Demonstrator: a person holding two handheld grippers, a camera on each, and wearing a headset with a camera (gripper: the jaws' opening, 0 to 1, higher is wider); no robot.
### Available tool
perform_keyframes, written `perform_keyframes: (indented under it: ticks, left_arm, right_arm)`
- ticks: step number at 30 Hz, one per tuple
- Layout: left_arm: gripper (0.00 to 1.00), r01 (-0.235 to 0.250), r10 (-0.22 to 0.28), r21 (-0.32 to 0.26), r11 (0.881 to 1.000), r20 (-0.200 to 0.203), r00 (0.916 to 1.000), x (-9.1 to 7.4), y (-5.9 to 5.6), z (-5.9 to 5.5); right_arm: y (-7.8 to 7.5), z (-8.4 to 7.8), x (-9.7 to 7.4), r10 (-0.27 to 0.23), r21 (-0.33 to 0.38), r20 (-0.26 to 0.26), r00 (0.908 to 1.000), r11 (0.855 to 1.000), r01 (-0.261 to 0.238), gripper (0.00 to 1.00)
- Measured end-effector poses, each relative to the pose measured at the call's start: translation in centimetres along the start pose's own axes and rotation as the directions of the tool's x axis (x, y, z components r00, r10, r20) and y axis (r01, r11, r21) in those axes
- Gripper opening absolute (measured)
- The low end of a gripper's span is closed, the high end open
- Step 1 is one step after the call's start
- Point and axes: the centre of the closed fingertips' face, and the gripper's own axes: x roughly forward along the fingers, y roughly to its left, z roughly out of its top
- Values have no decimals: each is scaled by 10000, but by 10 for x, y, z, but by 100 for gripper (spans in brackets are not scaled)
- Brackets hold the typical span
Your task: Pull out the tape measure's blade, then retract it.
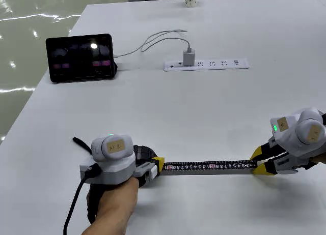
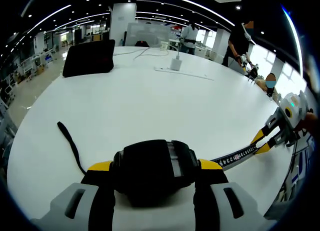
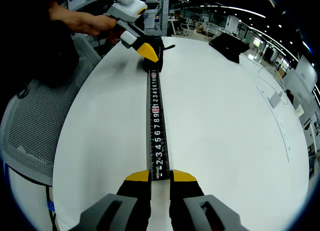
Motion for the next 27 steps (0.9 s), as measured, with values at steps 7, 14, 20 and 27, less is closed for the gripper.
perform_keyframes:
  ticks: [7, 14, 20, 27]
  left_arm:
    - [58, 22, -22, -14, 10000, -26, 10000, 0, 0, 0]
    - [58, 72, -72, -53, 10000, -52, 10000, 0, 0, 0]
    - [58, 86, -86, -40, 10000, -49, 10000, 0, 0, -1]
    - [58, 119, -119, -14, 9999, -89, 9999, -1, 0, -1]
  right_arm:
    - [0, 0, 0, -21, -12, -24, 10000, 10000, 21, 9]
    - [1, 0, 0, -23, -80, -80, 10000, 10000, 23, 9]
    - [1, 0, 0, -39, -96, -111, 9999, 9999, 38, 9]
    - [1, 0, 1, -17, -92, -121, 9999, 10000, 16, 9]
